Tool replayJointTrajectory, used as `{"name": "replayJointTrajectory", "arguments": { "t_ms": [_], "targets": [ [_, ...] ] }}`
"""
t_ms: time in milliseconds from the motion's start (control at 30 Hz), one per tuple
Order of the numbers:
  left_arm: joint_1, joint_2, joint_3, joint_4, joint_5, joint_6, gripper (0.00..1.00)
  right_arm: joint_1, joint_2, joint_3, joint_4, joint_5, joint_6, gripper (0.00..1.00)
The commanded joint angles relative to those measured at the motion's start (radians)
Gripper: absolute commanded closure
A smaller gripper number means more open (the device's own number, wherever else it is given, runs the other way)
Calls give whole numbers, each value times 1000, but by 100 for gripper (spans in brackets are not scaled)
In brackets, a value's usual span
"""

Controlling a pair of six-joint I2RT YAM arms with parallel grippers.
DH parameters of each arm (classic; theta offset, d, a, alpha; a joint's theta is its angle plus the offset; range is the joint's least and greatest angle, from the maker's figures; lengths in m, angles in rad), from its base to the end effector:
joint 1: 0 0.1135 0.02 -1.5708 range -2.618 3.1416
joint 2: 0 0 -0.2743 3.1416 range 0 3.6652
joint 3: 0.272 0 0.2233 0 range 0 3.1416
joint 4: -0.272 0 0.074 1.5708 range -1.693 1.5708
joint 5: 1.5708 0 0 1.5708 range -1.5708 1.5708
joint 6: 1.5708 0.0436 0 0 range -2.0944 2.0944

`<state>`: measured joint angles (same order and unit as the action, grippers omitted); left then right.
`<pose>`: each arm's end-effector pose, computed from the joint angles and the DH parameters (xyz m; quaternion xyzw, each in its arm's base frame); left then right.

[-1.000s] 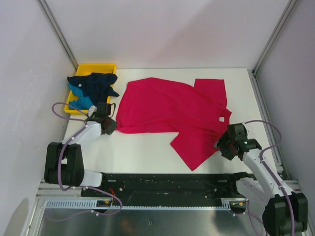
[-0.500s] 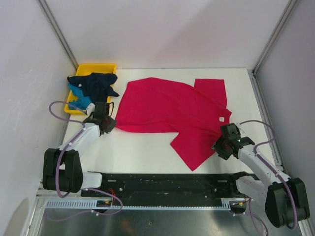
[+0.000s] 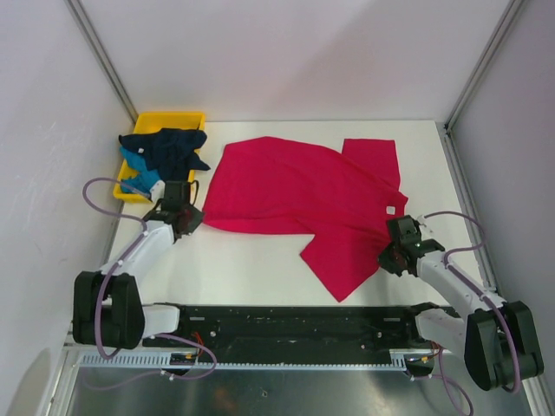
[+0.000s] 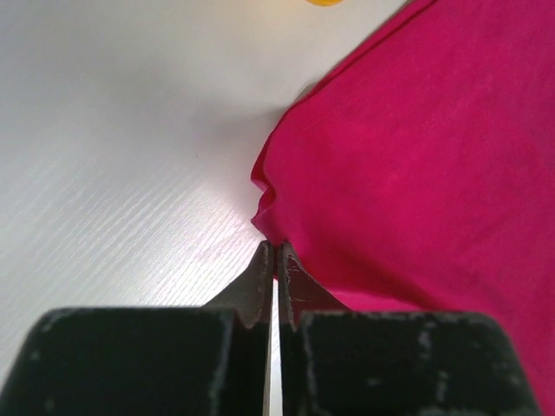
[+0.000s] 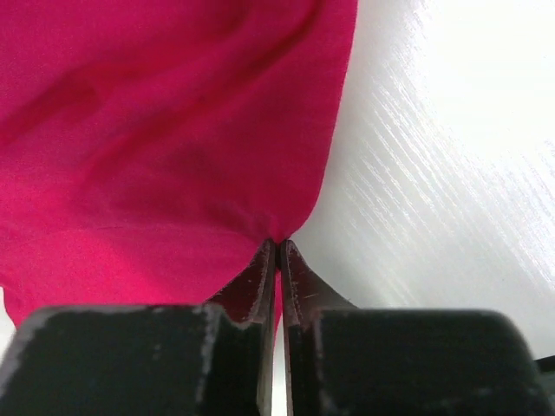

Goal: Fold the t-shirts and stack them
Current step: Grap the side of the flattened tshirt closest away from the robot with both arms

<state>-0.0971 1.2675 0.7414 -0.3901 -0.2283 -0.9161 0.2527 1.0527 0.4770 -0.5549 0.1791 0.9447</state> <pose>0.2250 -0.0120 0.2268 -0.4081 0.8484 -0.0607 0.3316 0.1443 0.0292 0.1793 0.3480 0.9077 0.0505 0.2288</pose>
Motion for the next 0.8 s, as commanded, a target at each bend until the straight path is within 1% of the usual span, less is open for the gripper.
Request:
{"name": "replayJointTrajectory", "arguments": {
  "t_ms": [0,100,233,300,433,533,667,767],
  "targets": [
    [10,-61,-19,3,-16,40,100,-34,-43,24,-47,40,-1,98],
    [9,-92,-36,-15,-27,49,100,-103,-145,41,-143,19,-31,100],
    [9,-138,-75,-40,-36,59,100,-254,-272,52,-273,-79,-72,100],
    [9,-159,-101,-56,-36,60,100,-301,-302,57,-323,-119,-73,100],
    [10,-196,-169,-91,-45,47,100,-348,-271,80,-419,-160,-23,100],
    [9,-213,-213,-110,-48,36,100,-394,-223,103,-482,-166,-31,100],
    [9,-236,-257,-128,-48,14,100,-433,-197,122,-511,-253,-60,100],
    [10,-255,-270,-143,-43,8,100,-443,-200,147,-533,-273,-72,100]
  ]
}}
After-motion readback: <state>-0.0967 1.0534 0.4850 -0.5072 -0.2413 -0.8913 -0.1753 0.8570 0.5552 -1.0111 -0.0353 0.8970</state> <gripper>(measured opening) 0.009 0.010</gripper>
